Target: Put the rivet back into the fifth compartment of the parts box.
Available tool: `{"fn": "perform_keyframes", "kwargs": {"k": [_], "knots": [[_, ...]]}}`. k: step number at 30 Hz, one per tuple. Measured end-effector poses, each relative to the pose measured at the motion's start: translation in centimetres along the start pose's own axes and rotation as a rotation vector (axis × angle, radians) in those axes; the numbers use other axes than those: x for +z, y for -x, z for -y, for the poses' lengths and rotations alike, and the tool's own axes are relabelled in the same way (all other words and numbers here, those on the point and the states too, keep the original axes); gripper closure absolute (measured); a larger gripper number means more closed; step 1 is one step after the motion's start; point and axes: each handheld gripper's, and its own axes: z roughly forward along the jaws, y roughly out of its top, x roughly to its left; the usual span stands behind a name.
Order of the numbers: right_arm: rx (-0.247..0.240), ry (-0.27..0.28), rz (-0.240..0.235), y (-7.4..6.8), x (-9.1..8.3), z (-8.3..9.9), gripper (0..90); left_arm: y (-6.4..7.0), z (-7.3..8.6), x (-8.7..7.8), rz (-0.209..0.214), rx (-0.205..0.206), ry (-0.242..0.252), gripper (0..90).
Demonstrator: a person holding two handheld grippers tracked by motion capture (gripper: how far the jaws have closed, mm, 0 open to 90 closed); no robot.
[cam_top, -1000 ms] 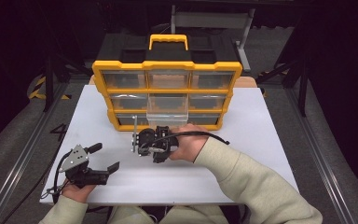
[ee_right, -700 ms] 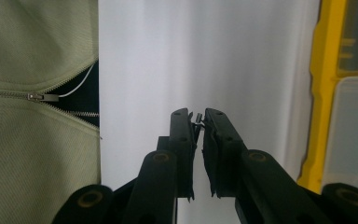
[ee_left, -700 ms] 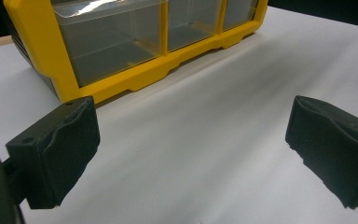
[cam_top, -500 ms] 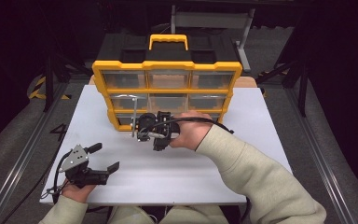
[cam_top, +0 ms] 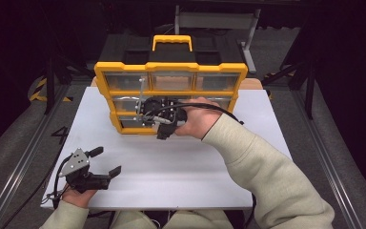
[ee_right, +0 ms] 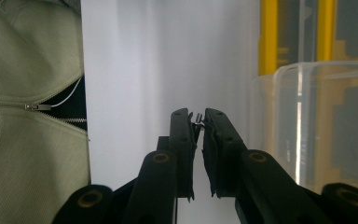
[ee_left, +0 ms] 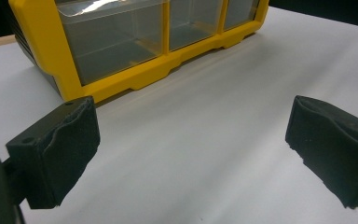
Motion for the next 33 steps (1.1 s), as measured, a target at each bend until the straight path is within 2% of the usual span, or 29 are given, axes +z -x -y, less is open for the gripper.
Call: {"fn": "perform_keyframes", "kwargs": {"k": [12, 16, 28, 33], "knots": [[0.034, 0.013, 0.037, 1.5, -1.7, -0.1, 82.1, 0.0, -0.1, 0.1, 0.002, -0.001, 0.001, 3.7], [0.059, 0.012, 0.05, 2.5, -2.2, 0.0, 82.1, 0.0, -0.1, 0.0, 0.002, -0.002, 0.002, 3.6], [0.119, 0.014, 0.097, 5.2, -2.7, 0.3, 82.0, 0.0, -0.1, 0.1, 0.007, 0.001, -0.001, 3.6], [0.14, 0.009, 0.095, 6.6, -1.8, 0.4, 82.1, 0.0, -0.1, 0.1, 0.009, 0.001, -0.001, 3.7]]}}
